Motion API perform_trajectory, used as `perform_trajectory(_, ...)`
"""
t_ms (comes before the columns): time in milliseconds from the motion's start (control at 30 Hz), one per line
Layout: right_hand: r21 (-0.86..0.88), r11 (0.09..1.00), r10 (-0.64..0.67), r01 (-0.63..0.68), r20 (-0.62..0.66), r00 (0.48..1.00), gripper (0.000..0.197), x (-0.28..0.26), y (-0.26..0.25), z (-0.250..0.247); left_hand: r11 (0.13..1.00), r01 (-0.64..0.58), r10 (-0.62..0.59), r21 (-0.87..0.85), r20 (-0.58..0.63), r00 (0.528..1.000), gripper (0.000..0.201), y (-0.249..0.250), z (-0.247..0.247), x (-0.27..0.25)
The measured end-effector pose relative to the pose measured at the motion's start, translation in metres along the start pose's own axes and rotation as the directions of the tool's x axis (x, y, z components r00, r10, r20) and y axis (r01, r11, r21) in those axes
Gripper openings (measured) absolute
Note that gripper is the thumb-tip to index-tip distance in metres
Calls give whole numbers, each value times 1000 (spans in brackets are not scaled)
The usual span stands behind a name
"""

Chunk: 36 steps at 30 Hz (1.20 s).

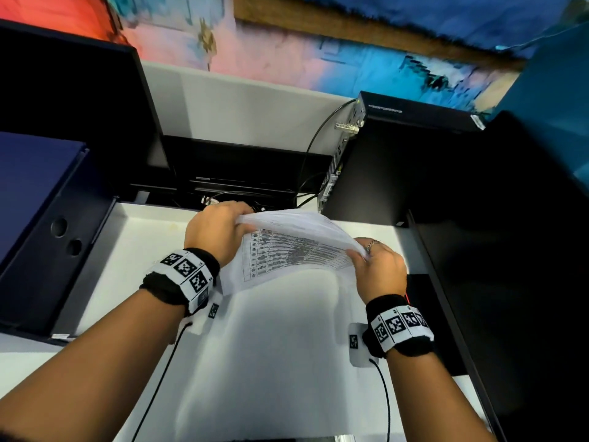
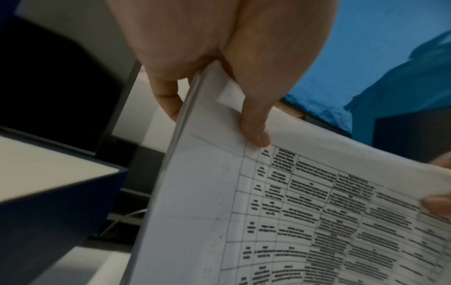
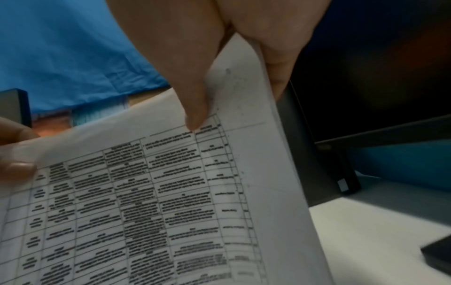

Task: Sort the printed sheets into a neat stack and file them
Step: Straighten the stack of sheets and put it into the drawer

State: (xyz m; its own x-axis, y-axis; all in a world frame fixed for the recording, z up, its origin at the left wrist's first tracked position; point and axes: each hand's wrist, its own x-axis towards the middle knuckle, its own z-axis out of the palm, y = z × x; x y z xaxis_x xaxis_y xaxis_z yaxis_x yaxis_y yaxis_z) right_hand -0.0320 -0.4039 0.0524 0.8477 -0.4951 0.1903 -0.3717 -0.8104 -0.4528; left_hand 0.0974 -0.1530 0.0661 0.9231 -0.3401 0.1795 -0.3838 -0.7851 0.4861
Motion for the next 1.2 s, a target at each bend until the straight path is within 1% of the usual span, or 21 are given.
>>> perform_trajectory(33,-48,999,-2,2,-3,1000,21,1,-1,-5,1000,-19,20,19,-27,999,13,2,-3,-1)
perform_trajectory(100,-63,998,3,-5,-23,1000,22,3,-4,-17,995,-67,71,76,-49,996,11,1,-10,-2)
perform_trajectory(133,-71,997,22,-23,-8,1000,25,3,-5,-21,988,-86,89,127,-15,996,13,1,-12,-4)
perform_trajectory(200,-145,988,61,-52,62,996,30,4,-6,-22,960,-116,87,256,120,989,19,1,-12,-2)
perform_trajectory(267,-197,980,62,-38,118,991,28,2,-4,-14,911,-167,69,378,260,963,26,5,-5,1)
perform_trajectory(300,-199,979,65,-39,126,990,27,3,-3,-11,885,-195,65,423,302,951,28,9,-4,6)
perform_trajectory(367,-195,979,76,-52,117,990,30,4,-3,-11,853,-221,54,472,341,938,28,12,-8,14)
perform_trajectory(433,-170,985,54,-41,73,996,27,6,-5,-16,849,-192,28,492,321,947,28,12,-16,19)
perform_trajectory(500,-153,988,45,-33,76,996,28,5,-8,-20,855,-161,-8,493,324,946,33,11,-19,20)
perform_trajectory(567,-140,989,71,-51,143,987,33,5,-8,-16,864,-151,-59,480,393,918,39,13,-16,17)
perform_trajectory(600,-126,989,92,-71,168,981,31,5,-7,-14,866,-148,-74,478,416,906,39,14,-15,16)
perform_trajectory(700,-83,986,156,-146,130,979,22,9,-5,-19,854,-177,-36,490,394,918,31,16,-23,20)
perform_trajectory(767,-71,985,164,-158,90,982,21,11,-5,-25,865,-171,-14,472,362,932,30,16,-29,20)
perform_trajectory(800,-63,986,158,-152,94,983,23,10,-5,-27,871,-174,-10,460,370,929,32,15,-30,18)
perform_trajectory(867,-56,990,138,-131,147,979,27,10,-7,-22,873,-193,-24,449,433,901,43,15,-28,15)
perform_trajectory(933,-60,991,125,-116,186,975,24,8,-6,-13,874,-193,-49,447,475,878,54,15,-24,14)
perform_trajectory(1000,-54,992,122,-114,183,976,19,8,-8,-9,867,-225,-8,444,464,886,57,23,-17,20)
perform_trajectory(1033,-50,993,117,-110,170,979,17,8,-8,-8,865,-266,43,426,464,885,56,30,-13,22)
perform_trajectory(1100,-4,995,96,-97,137,986,14,6,-10,-10,863,-344,137,371,483,865,48,47,-1,20)
perform_trajectory(1167,85,989,113,-118,61,992,21,5,-10,-14,881,-363,189,304,477,858,33,58,7,19)
perform_trajectory(1200,153,978,142,-138,-13,990,32,6,-8,-16,899,-347,201,267,453,868,25,59,6,20)
